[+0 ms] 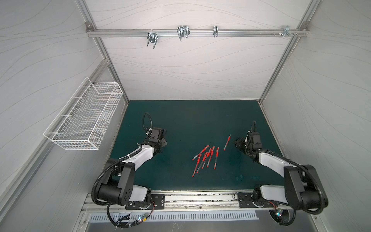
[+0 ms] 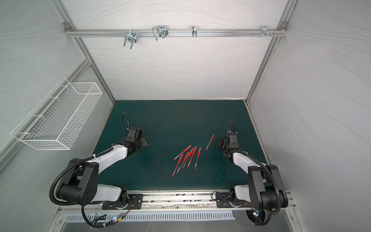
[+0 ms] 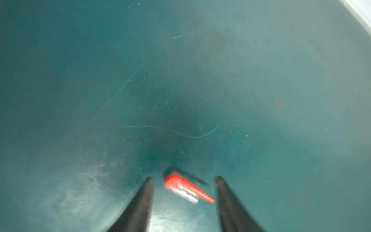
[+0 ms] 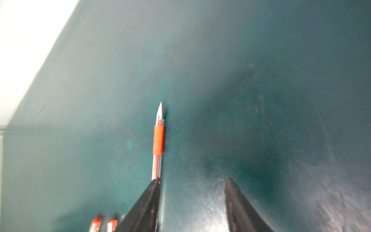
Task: Remove pen caps from pens
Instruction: Place the pen cap at the middle-left of the table, then pick up the pen from the center of the table.
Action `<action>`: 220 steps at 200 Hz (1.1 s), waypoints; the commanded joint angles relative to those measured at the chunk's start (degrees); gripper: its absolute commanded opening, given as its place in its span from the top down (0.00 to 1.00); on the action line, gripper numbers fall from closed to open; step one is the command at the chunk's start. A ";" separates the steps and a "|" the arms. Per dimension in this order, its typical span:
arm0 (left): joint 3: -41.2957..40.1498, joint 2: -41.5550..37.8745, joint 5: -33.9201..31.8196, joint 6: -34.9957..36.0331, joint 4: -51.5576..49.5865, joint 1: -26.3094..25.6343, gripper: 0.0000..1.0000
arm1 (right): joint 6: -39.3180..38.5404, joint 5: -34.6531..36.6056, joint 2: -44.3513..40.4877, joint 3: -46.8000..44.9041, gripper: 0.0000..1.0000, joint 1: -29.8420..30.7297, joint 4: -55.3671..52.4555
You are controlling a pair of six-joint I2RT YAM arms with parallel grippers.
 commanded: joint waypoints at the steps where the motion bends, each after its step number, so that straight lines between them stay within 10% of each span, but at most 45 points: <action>1: 2.19 -0.64 -1.40 -0.63 -1.31 0.34 0.36 | -1.97 3.95 -4.01 -0.37 0.38 1.71 -3.07; 65: -1.90 -11.34 -0.41 2.61 4.20 -3.89 0.24 | -7.83 14.16 -13.42 2.27 0.20 13.23 -9.32; 121: -6.97 -15.86 10.26 8.85 20.58 -9.55 0.32 | -10.26 12.20 -14.06 6.51 0.26 22.23 -13.25; 220: -9.32 -17.77 15.00 8.59 20.44 -20.78 0.35 | -9.15 11.20 -13.30 13.35 0.35 29.44 -32.61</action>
